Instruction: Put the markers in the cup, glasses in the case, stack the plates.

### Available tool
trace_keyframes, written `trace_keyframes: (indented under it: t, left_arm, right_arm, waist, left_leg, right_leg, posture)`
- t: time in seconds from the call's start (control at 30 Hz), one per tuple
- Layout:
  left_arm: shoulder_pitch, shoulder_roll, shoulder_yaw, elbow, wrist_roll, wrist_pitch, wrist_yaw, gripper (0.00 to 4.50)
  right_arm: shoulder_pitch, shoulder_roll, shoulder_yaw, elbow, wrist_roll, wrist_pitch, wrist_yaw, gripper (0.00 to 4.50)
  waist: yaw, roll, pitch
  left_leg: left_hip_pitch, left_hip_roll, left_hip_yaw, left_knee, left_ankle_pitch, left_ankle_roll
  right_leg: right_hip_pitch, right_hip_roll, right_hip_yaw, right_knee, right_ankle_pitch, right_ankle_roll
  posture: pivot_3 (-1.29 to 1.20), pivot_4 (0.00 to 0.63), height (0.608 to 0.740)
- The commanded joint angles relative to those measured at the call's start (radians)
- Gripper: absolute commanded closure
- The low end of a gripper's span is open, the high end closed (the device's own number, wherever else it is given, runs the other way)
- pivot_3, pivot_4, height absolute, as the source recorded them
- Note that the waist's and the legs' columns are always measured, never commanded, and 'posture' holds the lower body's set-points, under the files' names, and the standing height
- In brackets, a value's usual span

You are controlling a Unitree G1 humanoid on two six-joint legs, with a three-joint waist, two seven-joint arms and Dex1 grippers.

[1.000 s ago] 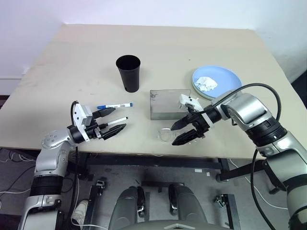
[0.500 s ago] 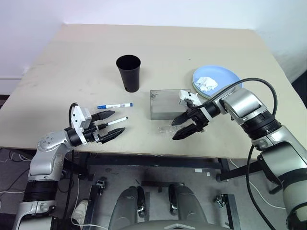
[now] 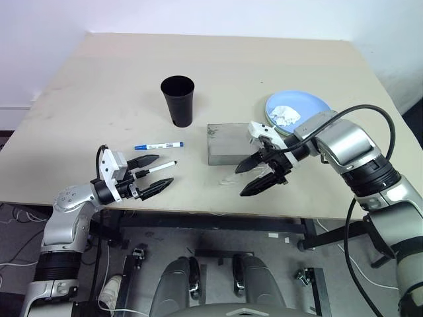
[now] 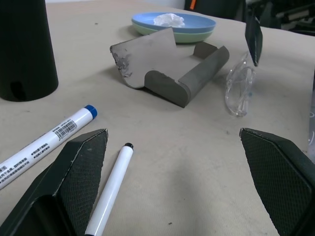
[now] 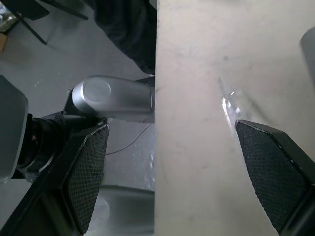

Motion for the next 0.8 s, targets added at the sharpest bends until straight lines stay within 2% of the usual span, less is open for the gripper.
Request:
trace_keyframes:
  t: [0.03,0.5,0.8]
  left_arm:
    - [-0.016,0.005,0.007,-0.041,-0.016,0.007,0.006,0.00]
    - [-0.036,0.006,0.003,-0.123,-0.024,0.087,0.046,0.00]
    - [-0.037,0.006,0.003,-0.159,-0.025,0.118,0.068,0.00]
  right_arm:
    - [-0.021,0.023,-0.056,-0.008,0.015,0.007,-0.039,0.18]
    - [-0.083,0.072,-0.101,0.225,-0.041,-0.094,-0.101,0.18]
    - [-0.042,0.079,-0.081,0.224,-0.092,-0.133,-0.112,0.18]
  waist:
    - [-0.002,0.000,0.000]
    - [-0.001,0.000,0.000]
    - [-0.001,0.000,0.000]
  left_leg:
    - [0.000,0.000,0.000,0.000,0.000,0.000]
    - [0.000,0.000,0.000,0.000,0.003,-0.005]
    - [-0.001,0.000,0.000,0.000,0.003,-0.004]
  right_leg:
    - [0.000,0.000,0.000,0.000,0.000,0.000]
    - [0.000,0.000,0.000,0.000,0.000,0.001]
    - [0.000,0.000,0.000,0.000,0.001,0.001]
  posture:
    - [0.00,0.150,0.710]
    - [0.00,0.150,0.710]
    - [0.00,0.150,0.710]
